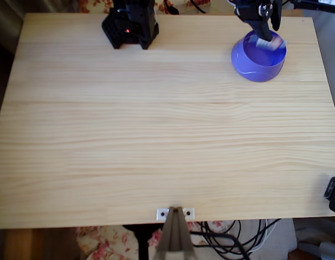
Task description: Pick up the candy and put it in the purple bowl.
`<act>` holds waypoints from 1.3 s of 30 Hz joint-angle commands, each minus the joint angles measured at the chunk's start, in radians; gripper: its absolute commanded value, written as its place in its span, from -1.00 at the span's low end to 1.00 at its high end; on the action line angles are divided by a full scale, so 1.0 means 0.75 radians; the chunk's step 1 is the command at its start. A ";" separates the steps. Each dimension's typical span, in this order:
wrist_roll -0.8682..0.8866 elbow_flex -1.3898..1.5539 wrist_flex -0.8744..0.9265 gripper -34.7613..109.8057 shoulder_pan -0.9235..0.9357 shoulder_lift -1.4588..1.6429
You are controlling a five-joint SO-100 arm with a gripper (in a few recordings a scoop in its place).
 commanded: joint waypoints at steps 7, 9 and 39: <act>0.006 -0.065 0.031 -0.30 -0.010 0.080; -0.010 -0.057 0.045 -0.38 0.008 0.127; -0.360 0.360 0.117 -0.48 1.043 0.704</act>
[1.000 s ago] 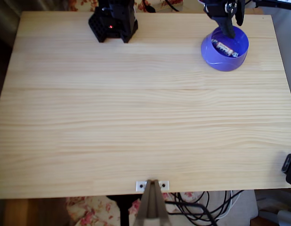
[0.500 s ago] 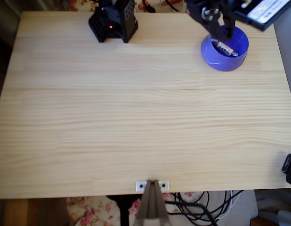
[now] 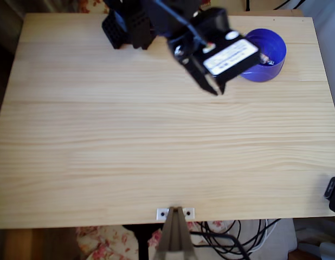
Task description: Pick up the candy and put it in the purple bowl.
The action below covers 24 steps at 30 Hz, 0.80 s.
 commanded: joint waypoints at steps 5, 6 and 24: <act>-0.106 0.198 -0.067 -0.48 0.276 0.288; -0.092 0.219 -0.059 -0.48 0.313 0.307; -0.119 0.718 0.309 -0.48 0.824 1.231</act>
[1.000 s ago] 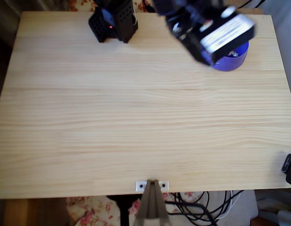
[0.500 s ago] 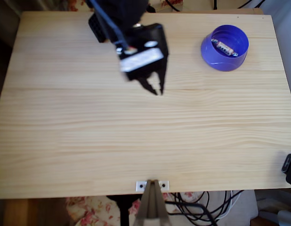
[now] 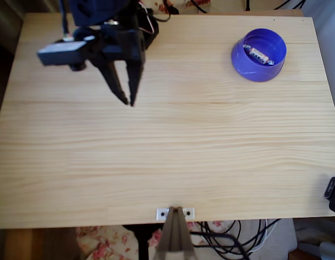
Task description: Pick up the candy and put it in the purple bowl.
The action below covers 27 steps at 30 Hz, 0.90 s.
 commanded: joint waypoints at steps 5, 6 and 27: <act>-0.029 0.172 -0.078 -0.48 0.020 0.145; -0.074 0.196 -0.076 -0.48 0.016 0.145; -0.229 0.200 -0.010 -0.48 0.029 0.147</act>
